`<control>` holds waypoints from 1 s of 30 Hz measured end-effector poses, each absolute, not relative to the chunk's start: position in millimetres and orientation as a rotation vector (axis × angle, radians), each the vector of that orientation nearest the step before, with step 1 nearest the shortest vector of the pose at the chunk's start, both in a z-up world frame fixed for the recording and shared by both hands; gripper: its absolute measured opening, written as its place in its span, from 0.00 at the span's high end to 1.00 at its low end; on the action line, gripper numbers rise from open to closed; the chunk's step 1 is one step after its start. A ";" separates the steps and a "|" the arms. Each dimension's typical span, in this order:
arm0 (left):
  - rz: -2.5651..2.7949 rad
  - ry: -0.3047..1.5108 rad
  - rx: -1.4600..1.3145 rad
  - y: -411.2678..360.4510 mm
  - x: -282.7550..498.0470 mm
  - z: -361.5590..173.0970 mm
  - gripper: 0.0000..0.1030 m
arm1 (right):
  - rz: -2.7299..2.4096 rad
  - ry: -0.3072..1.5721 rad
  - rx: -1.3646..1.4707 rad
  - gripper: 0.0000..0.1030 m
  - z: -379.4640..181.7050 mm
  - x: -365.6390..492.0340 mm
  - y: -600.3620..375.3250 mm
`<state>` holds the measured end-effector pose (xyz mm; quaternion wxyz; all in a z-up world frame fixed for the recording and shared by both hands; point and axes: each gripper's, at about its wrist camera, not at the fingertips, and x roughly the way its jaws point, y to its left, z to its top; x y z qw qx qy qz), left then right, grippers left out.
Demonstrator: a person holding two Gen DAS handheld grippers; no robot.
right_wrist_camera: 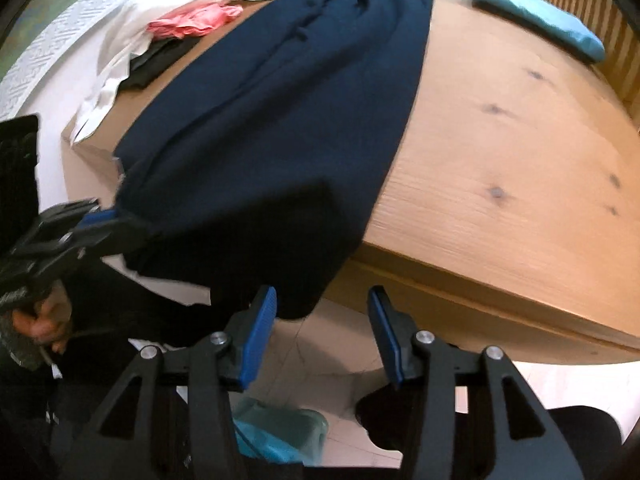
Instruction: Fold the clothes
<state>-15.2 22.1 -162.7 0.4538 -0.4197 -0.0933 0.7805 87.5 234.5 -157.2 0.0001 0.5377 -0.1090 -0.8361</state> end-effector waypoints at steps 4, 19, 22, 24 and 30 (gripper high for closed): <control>1.919 -0.210 -1.037 20.0 -13.7 -165.3 0.89 | -2.557 -0.438 1.662 0.65 -164.4 81.2 240.0; 1.824 -0.271 -1.111 28.1 -13.5 -188.2 0.88 | -2.444 -0.416 1.638 0.96 -140.3 99.7 259.8; 1.825 -0.286 -1.148 27.6 -15.1 -196.9 0.88 | -2.396 -0.509 1.631 0.96 -147.5 104.2 262.4; 1.774 -0.375 -1.119 22.2 -15.0 -191.2 0.88 | -2.348 -0.651 1.585 0.96 -147.3 108.8 272.0; 1.825 -0.042 -1.187 31.3 6.6 -195.2 0.88 | -2.474 -0.365 1.864 0.92 -166.0 109.6 281.1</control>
